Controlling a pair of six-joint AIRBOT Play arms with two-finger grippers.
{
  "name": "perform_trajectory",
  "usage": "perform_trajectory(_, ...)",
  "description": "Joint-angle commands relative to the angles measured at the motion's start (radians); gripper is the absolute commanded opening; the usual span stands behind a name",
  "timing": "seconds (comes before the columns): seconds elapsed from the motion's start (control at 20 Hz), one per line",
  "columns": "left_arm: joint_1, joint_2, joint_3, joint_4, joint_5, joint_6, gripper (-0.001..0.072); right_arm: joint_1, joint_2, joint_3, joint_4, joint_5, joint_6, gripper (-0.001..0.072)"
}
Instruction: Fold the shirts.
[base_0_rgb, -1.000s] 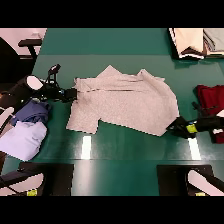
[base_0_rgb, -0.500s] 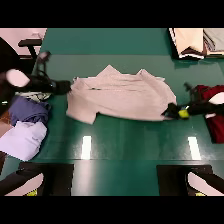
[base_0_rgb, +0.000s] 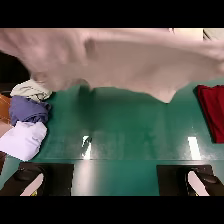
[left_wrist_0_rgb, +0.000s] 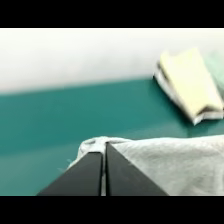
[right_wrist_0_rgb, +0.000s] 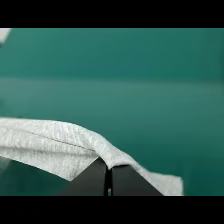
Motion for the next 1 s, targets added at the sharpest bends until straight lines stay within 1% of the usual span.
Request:
perform_trajectory(0.0, 0.001, 0.028, 0.248, -0.005, -0.016, -0.025, 0.0023, -0.09, 0.056, 0.235, -0.006, 0.06, 0.013, 0.0011)
perform_trajectory(0.1, 0.001, 0.026, 0.325, -0.003, -0.01, -0.021, 0.0022, -0.156, 0.017, 0.36, -0.004, 0.16, 0.02, 0.0011)
perform_trajectory(0.2, 0.001, 0.024, 0.328, 0.0, -0.017, -0.021, 0.0022, -0.204, -0.046, 0.475, 0.005, 0.269, 0.042, 0.0011)
perform_trajectory(0.35, 0.001, -0.019, 0.26, 0.0, -0.114, -0.026, 0.0022, -0.212, -0.13, 0.545, 0.006, 0.365, 0.097, 0.0011)
perform_trajectory(0.5, 0.001, -0.12, 0.129, -0.008, -0.246, -0.03, 0.0023, -0.212, -0.177, 0.438, 0.005, 0.378, 0.11, 0.0011)
perform_trajectory(0.6, 0.001, -0.199, 0.015, -0.016, -0.279, -0.029, 0.0023, -0.212, -0.229, 0.338, 0.005, 0.402, 0.131, 0.0011)
perform_trajectory(0.8, 0.001, -0.391, -0.206, -0.019, -0.267, -0.021, 0.0023, -0.187, -0.379, 0.094, -0.027, 0.407, 0.132, 0.0011)
perform_trajectory(0.95, 0.001, -0.579, -0.282, -0.019, -0.206, -0.021, 0.0024, -0.073, -0.538, -0.05, -0.145, 0.322, 0.119, 0.0011)
